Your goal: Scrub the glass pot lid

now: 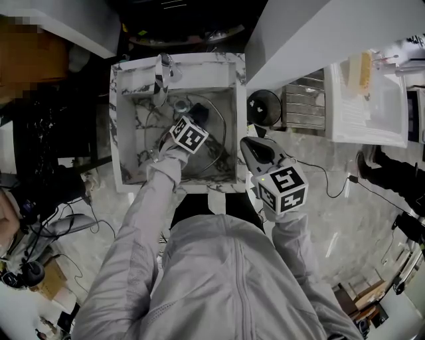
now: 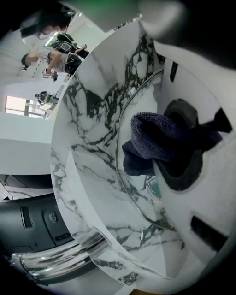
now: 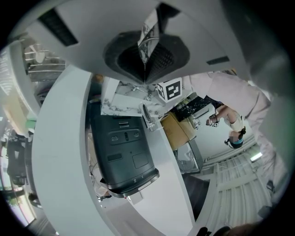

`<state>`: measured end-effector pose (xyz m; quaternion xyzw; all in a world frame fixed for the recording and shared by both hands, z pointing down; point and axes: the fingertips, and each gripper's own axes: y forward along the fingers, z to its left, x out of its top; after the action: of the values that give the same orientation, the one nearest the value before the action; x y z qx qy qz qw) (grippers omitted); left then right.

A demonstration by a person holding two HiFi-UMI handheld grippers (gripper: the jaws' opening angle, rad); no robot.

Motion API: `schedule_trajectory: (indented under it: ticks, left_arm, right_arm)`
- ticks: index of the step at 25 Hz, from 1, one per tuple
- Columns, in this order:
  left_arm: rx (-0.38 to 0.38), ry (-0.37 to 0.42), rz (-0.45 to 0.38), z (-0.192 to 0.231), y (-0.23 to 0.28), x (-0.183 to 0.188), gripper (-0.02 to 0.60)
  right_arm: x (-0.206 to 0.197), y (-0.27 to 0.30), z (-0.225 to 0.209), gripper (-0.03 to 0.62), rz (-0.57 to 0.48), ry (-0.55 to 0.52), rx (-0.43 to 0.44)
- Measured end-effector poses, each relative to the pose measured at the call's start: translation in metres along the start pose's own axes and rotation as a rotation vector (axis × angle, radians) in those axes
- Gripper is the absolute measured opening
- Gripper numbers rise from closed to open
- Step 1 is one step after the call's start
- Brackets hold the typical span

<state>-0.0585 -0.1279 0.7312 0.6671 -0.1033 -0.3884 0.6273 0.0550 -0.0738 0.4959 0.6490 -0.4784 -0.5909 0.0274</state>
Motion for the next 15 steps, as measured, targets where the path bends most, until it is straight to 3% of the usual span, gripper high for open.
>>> schedule_trajectory:
  ticks: [15]
  left_arm:
    - [-0.266,0.08,0.063,-0.071,-0.013,-0.041,0.071]
  right_arm:
    - [0.0,0.007,0.014,0.031,0.013,-0.032,0.031]
